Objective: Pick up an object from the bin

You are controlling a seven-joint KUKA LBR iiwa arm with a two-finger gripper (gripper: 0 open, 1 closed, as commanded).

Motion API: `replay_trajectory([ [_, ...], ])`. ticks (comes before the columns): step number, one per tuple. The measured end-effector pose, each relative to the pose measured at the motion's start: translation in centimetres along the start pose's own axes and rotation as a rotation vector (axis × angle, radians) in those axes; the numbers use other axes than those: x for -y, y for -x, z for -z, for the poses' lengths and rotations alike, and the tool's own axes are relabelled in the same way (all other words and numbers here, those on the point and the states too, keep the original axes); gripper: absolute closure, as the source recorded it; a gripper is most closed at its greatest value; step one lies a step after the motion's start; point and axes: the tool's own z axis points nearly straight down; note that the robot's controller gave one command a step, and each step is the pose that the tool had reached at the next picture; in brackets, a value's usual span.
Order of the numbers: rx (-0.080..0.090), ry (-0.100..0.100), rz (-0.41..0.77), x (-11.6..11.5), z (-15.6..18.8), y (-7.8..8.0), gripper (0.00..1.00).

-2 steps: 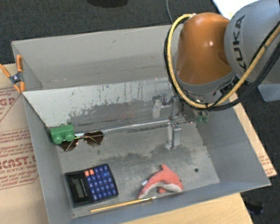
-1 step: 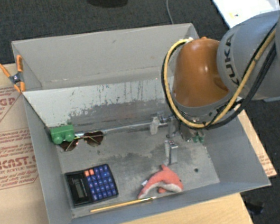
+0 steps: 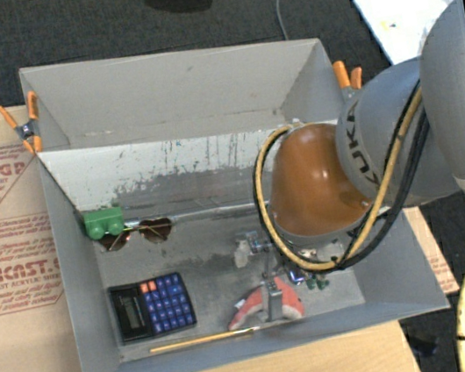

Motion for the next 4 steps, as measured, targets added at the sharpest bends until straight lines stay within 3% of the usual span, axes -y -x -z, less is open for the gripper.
replay_trajectory([
  [1, 0.001, 0.0, -0.034, 0.5, -3.3, -0.3, 0.0],
  [2, 0.004, 0.001, -0.042, 0.5, -4.1, -0.5, 0.0],
  [3, 0.005, 0.001, 0.164, 3.6, 0.0, 2.3, 1.0],
  [4, 0.004, 0.001, 0.164, 3.6, 0.0, 2.3, 1.0],
])
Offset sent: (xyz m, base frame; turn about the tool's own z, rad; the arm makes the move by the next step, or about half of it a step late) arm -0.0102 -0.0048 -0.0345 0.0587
